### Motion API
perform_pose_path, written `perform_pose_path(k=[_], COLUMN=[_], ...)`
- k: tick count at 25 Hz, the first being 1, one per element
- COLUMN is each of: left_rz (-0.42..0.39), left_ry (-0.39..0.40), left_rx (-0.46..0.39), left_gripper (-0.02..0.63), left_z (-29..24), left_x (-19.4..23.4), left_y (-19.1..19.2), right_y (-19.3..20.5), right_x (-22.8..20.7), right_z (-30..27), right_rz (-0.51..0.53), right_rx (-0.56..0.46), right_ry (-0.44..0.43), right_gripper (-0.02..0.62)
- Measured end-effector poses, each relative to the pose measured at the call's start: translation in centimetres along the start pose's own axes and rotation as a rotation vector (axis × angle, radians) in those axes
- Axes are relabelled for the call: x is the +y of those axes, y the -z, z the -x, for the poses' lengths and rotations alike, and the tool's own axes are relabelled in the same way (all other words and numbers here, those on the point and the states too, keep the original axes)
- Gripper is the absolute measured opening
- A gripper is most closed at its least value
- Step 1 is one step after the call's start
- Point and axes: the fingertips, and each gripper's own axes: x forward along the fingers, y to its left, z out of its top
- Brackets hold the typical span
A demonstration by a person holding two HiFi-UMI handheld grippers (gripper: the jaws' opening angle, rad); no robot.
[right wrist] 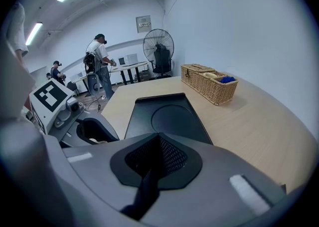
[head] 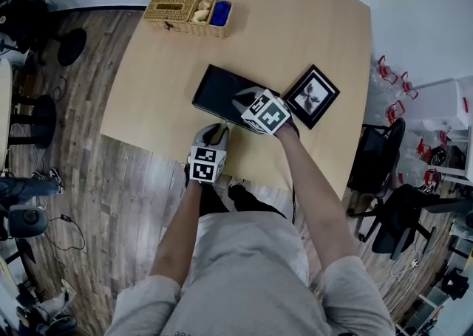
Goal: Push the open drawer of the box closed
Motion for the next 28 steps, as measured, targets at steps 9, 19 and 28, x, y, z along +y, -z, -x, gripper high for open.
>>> perform_pose_path(k=[9,19,28], left_rz=[-0.027,0.025,0.012], left_ry=[-0.034,-0.085,-0.125], left_rx=[-0.064,-0.144,-0.182], left_gripper=[0.146,0.146,0.146], left_z=[3.0,6.4,8.3], left_x=[-0.4,-1.5,-2.4], left_y=[-2.1,-2.7,-2.3], right_y=[-1.1,2.2,5.3], right_x=[1.9,6.2,9.4], right_z=[3.9,8.5,10.7], right_rz=[-0.048,-0.225,-0.307], right_rx=[-0.115,-0.240,-0.311], right_ry=[0.080,0.225,0.258], right_gripper=[0.002,0.002,0.002])
